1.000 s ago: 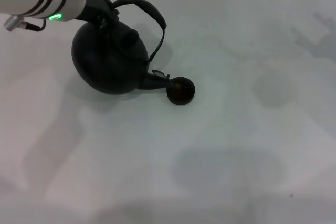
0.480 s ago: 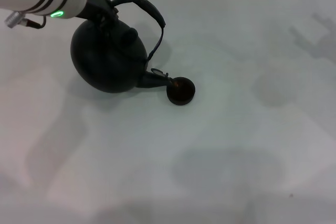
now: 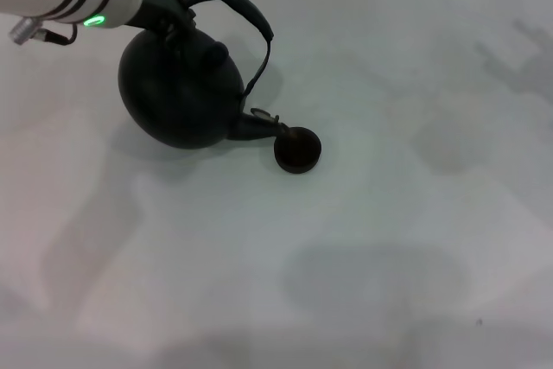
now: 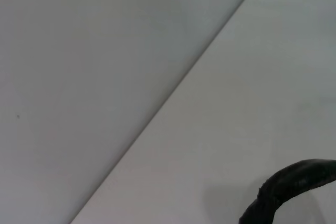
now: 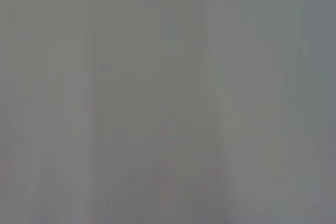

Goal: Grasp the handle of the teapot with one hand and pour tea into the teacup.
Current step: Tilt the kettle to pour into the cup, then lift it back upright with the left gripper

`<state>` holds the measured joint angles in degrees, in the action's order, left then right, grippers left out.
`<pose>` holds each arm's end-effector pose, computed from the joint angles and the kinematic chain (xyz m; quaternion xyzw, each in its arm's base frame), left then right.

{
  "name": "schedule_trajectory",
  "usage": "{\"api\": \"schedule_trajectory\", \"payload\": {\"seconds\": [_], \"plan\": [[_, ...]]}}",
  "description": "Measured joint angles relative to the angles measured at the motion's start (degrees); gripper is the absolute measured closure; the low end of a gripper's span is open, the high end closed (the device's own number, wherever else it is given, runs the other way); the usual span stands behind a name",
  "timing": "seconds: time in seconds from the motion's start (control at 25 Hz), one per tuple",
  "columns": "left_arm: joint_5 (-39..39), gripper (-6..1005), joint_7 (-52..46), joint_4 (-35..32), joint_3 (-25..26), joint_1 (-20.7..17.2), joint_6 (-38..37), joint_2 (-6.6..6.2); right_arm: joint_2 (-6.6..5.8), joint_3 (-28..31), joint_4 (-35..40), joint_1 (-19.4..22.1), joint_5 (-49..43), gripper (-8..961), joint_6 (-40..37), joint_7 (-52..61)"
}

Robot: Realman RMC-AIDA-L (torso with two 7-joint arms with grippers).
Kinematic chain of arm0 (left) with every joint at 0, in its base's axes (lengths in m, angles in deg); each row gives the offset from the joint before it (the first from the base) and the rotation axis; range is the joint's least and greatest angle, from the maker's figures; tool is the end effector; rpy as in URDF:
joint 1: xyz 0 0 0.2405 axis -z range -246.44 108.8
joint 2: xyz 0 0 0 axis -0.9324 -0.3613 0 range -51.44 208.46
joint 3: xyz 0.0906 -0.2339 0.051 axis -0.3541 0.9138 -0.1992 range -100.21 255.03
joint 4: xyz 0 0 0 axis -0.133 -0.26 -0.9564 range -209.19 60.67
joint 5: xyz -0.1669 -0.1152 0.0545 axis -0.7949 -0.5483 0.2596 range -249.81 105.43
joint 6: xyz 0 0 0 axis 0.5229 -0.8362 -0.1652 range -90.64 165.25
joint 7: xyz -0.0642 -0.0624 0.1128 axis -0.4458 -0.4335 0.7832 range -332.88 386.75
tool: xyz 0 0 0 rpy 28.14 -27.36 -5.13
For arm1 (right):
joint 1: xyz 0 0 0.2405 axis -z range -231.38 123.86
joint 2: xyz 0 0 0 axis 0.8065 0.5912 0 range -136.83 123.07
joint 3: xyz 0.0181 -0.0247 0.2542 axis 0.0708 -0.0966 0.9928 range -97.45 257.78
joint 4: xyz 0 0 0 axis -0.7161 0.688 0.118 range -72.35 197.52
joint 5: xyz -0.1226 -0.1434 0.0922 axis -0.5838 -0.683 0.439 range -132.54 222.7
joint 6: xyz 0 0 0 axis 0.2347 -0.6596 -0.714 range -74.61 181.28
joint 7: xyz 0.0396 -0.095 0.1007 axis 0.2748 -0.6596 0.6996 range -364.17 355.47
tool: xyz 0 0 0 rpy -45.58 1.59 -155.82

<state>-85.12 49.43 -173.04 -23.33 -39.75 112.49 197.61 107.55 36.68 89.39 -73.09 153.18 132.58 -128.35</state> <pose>-0.1116 0.3528 -0.0007 -0.9075 -0.1358 0.1604 0.3636 0.3243 0.3237 0.0677 -0.7992 0.2047 0.3772 0.4208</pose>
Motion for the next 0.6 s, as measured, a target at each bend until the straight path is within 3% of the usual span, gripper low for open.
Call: {"api": "schedule_trajectory", "payload": {"seconds": [0.2, 0.4, 0.6], "plan": [[-3.47, 860, 0.29, -0.17, 1.83, -0.49, -1.77, -0.11, 0.00, -0.18, 0.00, -0.08, 0.00, 99, -0.04, -0.01], [-12.60, 860, 3.84, -0.40, 7.71, -1.68, -2.45, -0.19, 0.00, 0.13, 0.00, -0.05, 0.00, 99, -0.07, -0.01], [-22.97, 860, 10.27, -0.44, 14.66, -5.59, -3.92, -0.19, -0.11, 0.32, 0.00, 0.28, 0.00, 98, -0.35, 0.25]]}}
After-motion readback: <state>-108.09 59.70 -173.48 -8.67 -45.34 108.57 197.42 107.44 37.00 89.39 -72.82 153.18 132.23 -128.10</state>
